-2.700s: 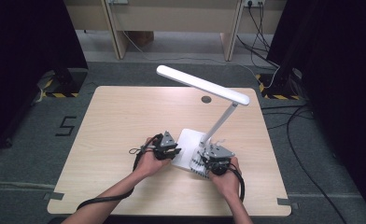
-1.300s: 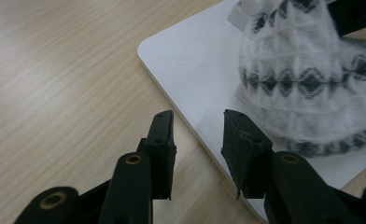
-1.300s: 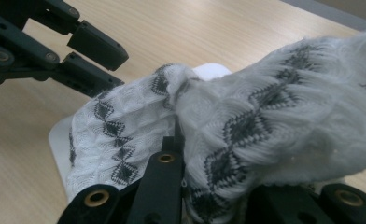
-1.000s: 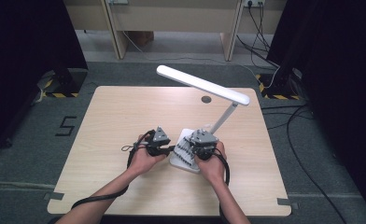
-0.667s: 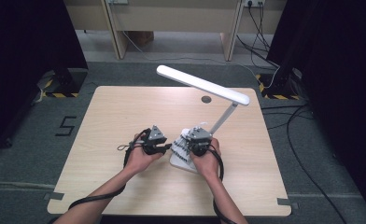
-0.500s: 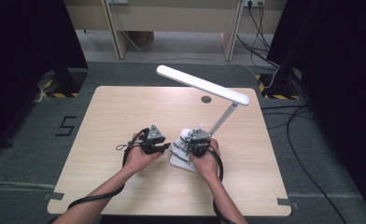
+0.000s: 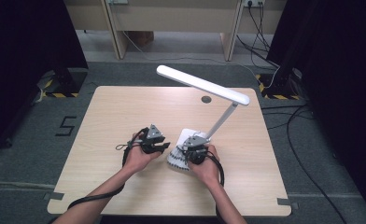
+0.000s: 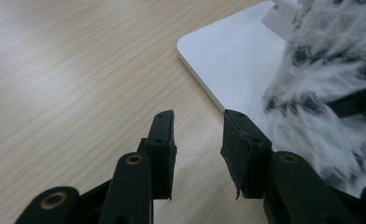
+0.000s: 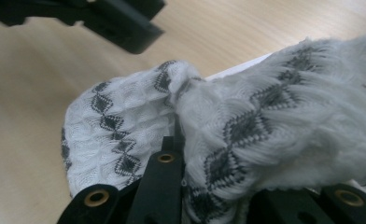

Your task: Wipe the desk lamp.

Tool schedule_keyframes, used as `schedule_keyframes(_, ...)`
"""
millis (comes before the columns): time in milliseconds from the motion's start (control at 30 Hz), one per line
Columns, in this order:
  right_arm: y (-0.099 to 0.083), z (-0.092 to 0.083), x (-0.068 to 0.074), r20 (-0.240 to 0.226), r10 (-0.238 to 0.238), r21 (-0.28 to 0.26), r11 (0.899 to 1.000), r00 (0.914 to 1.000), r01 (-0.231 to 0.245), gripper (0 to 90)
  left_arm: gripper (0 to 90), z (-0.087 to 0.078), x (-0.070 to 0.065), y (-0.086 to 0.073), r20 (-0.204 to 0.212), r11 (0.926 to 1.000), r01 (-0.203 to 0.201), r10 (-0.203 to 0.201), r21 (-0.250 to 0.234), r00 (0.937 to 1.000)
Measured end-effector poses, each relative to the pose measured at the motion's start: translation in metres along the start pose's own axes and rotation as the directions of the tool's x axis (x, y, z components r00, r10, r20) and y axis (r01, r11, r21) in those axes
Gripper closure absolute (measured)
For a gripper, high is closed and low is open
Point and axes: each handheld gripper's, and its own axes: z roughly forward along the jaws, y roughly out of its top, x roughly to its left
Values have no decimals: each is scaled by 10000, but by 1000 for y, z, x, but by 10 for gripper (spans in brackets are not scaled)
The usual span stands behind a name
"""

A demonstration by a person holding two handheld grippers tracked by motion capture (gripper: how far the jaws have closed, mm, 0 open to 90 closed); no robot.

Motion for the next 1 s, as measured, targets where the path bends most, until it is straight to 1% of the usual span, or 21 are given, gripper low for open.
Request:
schedule_keyframes(67, 0, -3, 4, -228, -48, 95, 9999, 9997, 50, 828, 635, 1, 0, -1, 7, 10000, 19, -19, 11, 10000)
schedule_keyframes(133, 1, -5, 7, -451, -99, 82, 9999, 9989, 103, 827, 635, 1, 1, -1, -8, 10000, 70, -70, -48, 10000)
schedule_keyframes(200, 3, -7, 8, -456, -84, -74, 9999, 9989, 81, 826, 635, 1, 1, -2, -24, 10000, 87, -87, -28, 10000)
schedule_keyframes(267, 7, -8, 7, -209, -51, -270, 9996, 9998, 45, 825, 633, 1, 1, -2, -46, 9999, 122, -122, -32, 9999)
schedule_keyframes(333, 11, -7, 3, 133, -67, -460, 9989, 9999, 73, 823, 634, 0, 2, -3, -58, 9999, 106, -107, -29, 9999)
schedule_keyframes(367, 14, -6, 1, 254, 104, -539, 9985, 9996, -90, 821, 635, 0, 3, -3, -91, 10000, 98, -98, -15, 9999)
schedule_keyframes(400, 17, -5, -1, 430, 142, -606, 9981, 9990, -116, 820, 636, -1, 4, -3, -113, 9999, 128, -128, 1, 9999)
schedule_keyframes(433, 20, -3, -2, 598, 63, -662, 9978, 9982, -23, 819, 636, -1, 4, -3, -125, 9999, 136, -136, -25, 9998)
schedule_keyframes(500, 25, 2, -6, 941, 28, -715, 9974, 9956, 39, 817, 637, -3, 6, -3, -181, 9999, 163, -163, -30, 9997)
schedule_keyframes(533, 27, 4, -8, 1110, 129, -721, 9974, 9937, -49, 813, 637, -4, 7, -3, -218, 9998, 205, -207, -65, 9995)
schedule_keyframes(633, 31, 12, -13, 1559, 245, -780, 9969, 9875, -124, 805, 636, -5, 9, -5, -233, 9996, 252, -254, -94, 9994)
schedule_keyframes(667, 32, 15, -14, 1632, 405, -786, 9965, 9858, -279, 802, 636, -5, 10, -6, -235, 9996, 259, -260, -83, 9994)
schedule_keyframes(733, 35, 20, -15, 1763, 347, -711, 9972, 9837, -225, 801, 635, -5, 11, -6, -240, 9996, 272, -273, -30, 9993)
schedule_keyframes(767, 35, 23, -15, 1861, 529, -640, 9971, 9811, -417, 801, 636, -5, 11, -6, -247, 9996, 277, -278, -56, 9993)
schedule_keyframes(800, 36, 26, -15, 1906, 544, -633, 9971, 9802, -431, 802, 636, -6, 11, -6, -243, 9996, 277, -279, -62, 9993)
schedule_keyframes(833, 37, 28, -17, 1944, 447, -601, 9976, 9799, -335, 802, 636, -6, 11, -6, -239, 9996, 258, -259, -60, 9994)
schedule_keyframes(867, 38, 30, -17, 2007, 574, -583, 9972, 9780, -465, 802, 636, -6, 11, -6, -237, 9997, 241, -242, -56, 9994)
schedule_keyframes(1000, 41, 36, -22, 2276, 701, -554, 9967, 9712, -589, 804, 636, -6, 11, -6, -236, 9997, 232, -233, -50, 9995)
